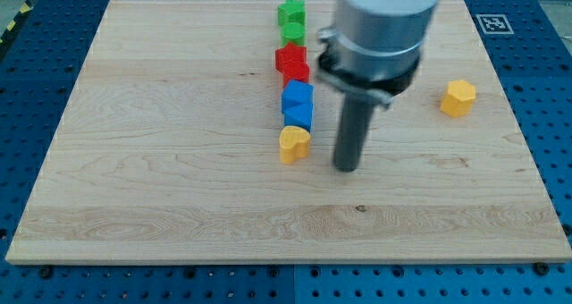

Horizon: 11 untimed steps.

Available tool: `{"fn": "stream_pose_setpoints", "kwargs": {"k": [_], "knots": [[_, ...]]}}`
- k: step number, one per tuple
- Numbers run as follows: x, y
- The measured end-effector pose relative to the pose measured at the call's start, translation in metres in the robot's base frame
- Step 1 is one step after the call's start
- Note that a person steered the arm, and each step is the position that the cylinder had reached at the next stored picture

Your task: Put the heart parallel to triangle

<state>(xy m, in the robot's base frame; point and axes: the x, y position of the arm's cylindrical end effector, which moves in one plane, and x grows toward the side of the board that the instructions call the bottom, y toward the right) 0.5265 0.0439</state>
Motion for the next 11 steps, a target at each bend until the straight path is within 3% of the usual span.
{"fn": "stream_pose_setpoints", "kwargs": {"k": [1, 2, 3, 7, 9, 11], "knots": [[0.0, -0.087], [-0.046, -0.137], [-0.052, -0.137], [-0.011, 0.036], [-0.016, 0.06], [-0.049, 0.066]]}}
